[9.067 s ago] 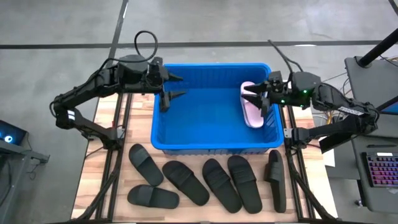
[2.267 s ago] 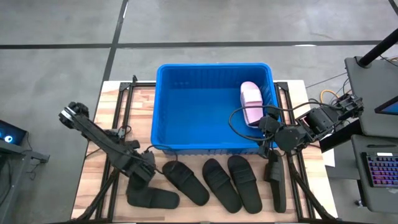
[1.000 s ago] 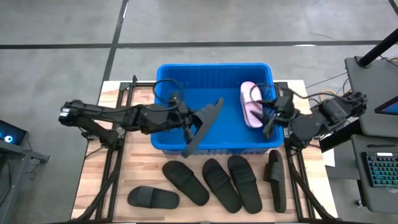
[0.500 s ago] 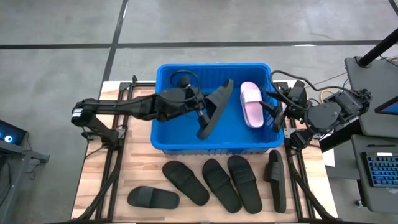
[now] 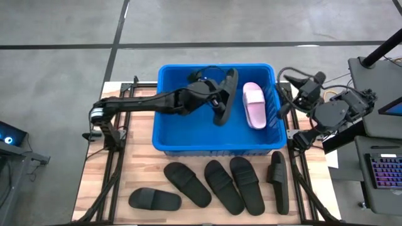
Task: Pick and place slides into bin
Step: Put the black slide into the blue bin
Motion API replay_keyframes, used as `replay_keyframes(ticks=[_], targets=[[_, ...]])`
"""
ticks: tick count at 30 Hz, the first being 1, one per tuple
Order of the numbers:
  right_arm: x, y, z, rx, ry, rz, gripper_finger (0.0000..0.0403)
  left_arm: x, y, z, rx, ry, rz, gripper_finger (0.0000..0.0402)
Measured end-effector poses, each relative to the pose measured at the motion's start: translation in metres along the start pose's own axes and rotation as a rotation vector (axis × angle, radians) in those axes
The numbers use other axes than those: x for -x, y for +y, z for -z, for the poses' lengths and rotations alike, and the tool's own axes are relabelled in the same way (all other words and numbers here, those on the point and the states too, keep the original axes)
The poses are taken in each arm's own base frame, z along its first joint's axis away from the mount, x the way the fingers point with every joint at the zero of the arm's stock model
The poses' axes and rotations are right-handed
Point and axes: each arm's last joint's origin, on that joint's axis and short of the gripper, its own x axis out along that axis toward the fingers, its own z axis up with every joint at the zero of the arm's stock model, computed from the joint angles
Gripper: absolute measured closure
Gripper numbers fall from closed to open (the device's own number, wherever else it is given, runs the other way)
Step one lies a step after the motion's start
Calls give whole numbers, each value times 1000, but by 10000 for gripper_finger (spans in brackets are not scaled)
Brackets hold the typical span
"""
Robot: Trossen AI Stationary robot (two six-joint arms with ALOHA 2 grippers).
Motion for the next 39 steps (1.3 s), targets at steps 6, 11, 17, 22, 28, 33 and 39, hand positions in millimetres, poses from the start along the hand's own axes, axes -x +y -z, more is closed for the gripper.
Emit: replay_keyframes(ticks=[6,11,17,22,28,33,39], targets=[[1,-12,-4,-84,-3,-24,193,-25,-10,10,-149,66,-46,401],[-8,-12,-3,-167,51,-103,193,-32,-9,7,-258,57,-56,401],[-29,-9,-1,-171,128,-120,193,-36,-5,6,-292,47,-69,401],[-57,12,2,21,189,-149,193,-35,-4,3,-283,33,-73,401],[-86,38,5,263,199,-145,193,-35,-3,3,-283,40,-100,401],[-95,52,8,332,210,-169,193,-33,-1,1,-317,43,-138,401],[-106,71,16,372,248,-283,193,-32,1,-1,-318,39,-147,401]])
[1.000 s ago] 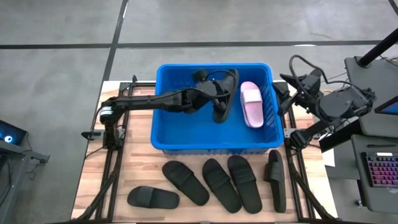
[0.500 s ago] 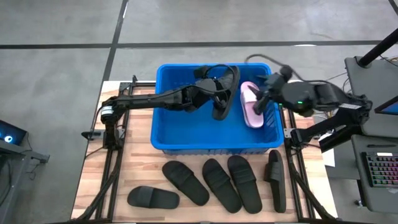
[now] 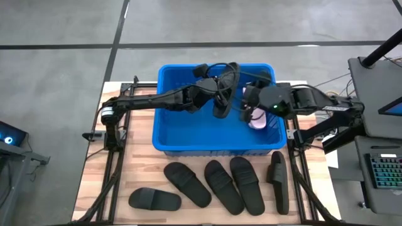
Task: Pick and place slides into bin
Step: Put the black slide into the blue bin
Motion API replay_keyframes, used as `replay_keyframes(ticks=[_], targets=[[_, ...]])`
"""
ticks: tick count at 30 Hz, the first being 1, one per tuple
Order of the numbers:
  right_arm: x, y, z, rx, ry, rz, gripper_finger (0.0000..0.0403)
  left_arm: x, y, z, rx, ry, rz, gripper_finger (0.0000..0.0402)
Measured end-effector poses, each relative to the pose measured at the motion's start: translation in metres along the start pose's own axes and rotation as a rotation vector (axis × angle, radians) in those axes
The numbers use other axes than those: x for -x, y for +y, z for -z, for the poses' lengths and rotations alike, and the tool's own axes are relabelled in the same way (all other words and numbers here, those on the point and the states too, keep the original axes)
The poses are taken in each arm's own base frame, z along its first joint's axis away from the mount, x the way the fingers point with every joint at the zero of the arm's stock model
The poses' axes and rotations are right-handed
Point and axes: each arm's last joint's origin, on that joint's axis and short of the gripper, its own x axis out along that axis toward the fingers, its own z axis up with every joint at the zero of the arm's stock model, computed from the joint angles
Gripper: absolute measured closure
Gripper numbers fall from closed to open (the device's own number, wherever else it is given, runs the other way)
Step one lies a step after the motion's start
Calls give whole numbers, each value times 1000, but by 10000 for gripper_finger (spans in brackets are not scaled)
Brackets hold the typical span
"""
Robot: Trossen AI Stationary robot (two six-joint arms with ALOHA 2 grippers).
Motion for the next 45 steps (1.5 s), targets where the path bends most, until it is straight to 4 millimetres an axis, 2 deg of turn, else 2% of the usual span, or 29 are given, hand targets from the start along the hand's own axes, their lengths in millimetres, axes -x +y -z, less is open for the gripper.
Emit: replay_keyframes(ticks=[9,16,22,29,41,45], targets=[[-34,19,0,84,91,117,193,0,1,0,-17,0,-4,401],[-51,29,-4,116,107,245,193,2,3,-1,-69,-2,-4,401],[-63,30,-2,138,139,258,193,8,9,-5,-53,-34,21,401],[-64,27,-4,109,133,338,193,11,12,-9,-32,-73,42,401],[-62,24,-4,138,130,322,193,12,11,-10,-37,-84,62,401],[-61,23,-5,130,124,320,211,13,13,-10,-38,-88,62,401]])
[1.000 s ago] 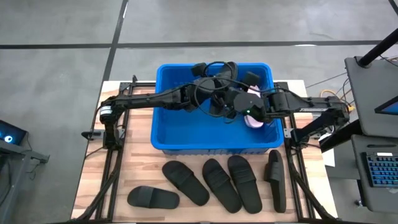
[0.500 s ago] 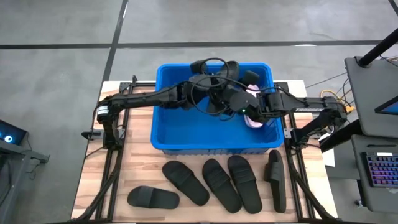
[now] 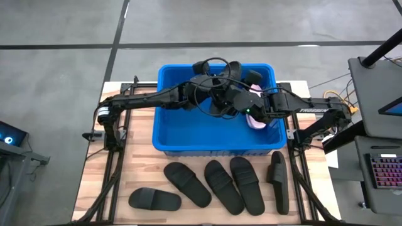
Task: Pick and place slides into bin
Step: Put the black slide into the blue bin
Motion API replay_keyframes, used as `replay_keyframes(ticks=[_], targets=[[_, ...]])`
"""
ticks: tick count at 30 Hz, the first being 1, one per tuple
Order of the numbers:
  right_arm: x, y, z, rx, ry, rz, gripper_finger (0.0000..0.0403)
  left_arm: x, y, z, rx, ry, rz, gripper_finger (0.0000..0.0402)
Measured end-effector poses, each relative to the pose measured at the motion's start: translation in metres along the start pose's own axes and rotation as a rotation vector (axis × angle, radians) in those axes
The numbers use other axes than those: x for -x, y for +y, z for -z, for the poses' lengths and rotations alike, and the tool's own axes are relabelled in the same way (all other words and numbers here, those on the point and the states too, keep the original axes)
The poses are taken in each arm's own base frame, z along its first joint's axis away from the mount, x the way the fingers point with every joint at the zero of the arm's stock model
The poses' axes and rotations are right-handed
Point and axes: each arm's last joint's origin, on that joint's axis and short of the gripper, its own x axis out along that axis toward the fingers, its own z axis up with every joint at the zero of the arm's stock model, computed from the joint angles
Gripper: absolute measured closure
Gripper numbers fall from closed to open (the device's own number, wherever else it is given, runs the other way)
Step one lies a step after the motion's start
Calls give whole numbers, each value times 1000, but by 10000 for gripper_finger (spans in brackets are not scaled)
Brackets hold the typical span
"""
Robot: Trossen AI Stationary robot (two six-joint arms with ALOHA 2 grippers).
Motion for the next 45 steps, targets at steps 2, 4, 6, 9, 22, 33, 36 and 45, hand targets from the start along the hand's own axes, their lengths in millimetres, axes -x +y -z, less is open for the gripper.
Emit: replay_keyframes(ticks=[2,4,6,9,22,33,36,45], targets=[[0,0,0,0,0,0,232,0,0,0,-2,0,0,401],[1,-2,0,-3,-3,-4,259,1,1,0,-20,-1,0,401],[2,-3,2,5,1,-7,289,2,3,-1,-33,-5,4,401],[5,-6,4,20,10,-11,332,5,5,-2,-64,-18,16,401],[15,-20,8,-4,-4,1,391,11,7,-6,-60,-76,89,401],[21,-33,14,-50,11,45,392,18,14,-8,-64,-84,106,297],[29,-45,20,-102,14,58,392,23,24,-9,-50,-90,91,254],[43,-57,57,-274,-4,-5,392,44,66,-9,97,-138,81,197]])
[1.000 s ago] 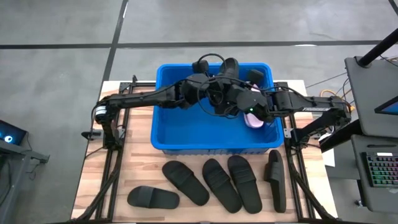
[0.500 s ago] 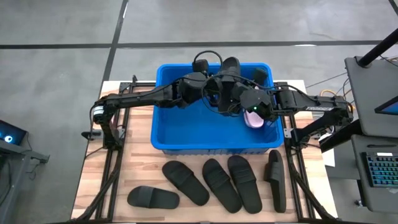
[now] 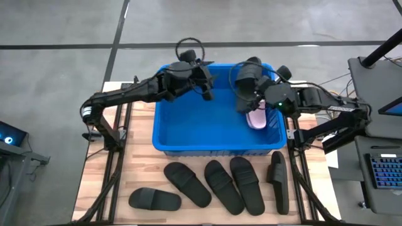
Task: Pick and place slides into bin
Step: Put the black slide into the blue bin
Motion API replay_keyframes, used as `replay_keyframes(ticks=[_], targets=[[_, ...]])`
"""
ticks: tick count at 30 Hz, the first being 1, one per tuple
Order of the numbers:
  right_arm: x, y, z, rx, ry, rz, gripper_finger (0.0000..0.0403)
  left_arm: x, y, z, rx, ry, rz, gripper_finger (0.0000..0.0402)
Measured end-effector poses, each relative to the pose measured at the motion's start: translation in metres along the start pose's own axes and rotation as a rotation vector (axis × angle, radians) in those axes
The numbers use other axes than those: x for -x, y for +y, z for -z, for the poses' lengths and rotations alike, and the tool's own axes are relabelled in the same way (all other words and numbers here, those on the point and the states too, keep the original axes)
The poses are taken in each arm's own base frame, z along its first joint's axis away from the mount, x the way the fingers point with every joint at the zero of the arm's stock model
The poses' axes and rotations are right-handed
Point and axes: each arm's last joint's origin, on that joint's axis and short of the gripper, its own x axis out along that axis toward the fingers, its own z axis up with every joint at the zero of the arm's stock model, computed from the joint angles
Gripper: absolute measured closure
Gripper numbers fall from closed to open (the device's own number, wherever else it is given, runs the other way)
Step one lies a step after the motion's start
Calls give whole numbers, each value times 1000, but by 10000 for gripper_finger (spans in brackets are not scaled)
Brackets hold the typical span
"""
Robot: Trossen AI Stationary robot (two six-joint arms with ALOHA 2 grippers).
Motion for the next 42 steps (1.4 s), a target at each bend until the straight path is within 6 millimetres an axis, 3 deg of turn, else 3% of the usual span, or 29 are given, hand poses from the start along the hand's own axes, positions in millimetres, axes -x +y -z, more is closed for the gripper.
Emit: replay_keyframes(ticks=[11,17,26,35,42], targets=[[-21,20,51,-219,-195,-152,392,31,22,-2,27,-47,-7,196],[-42,22,69,-354,-327,-232,392,34,14,-1,19,-166,264,196],[-58,26,76,-354,-303,-194,392,16,-3,9,-11,-121,345,196],[-64,32,78,-359,-278,-200,392,-17,-34,27,-67,-41,388,196],[-64,32,77,-362,-279,-200,392,-37,-46,36,-135,-19,304,196]])
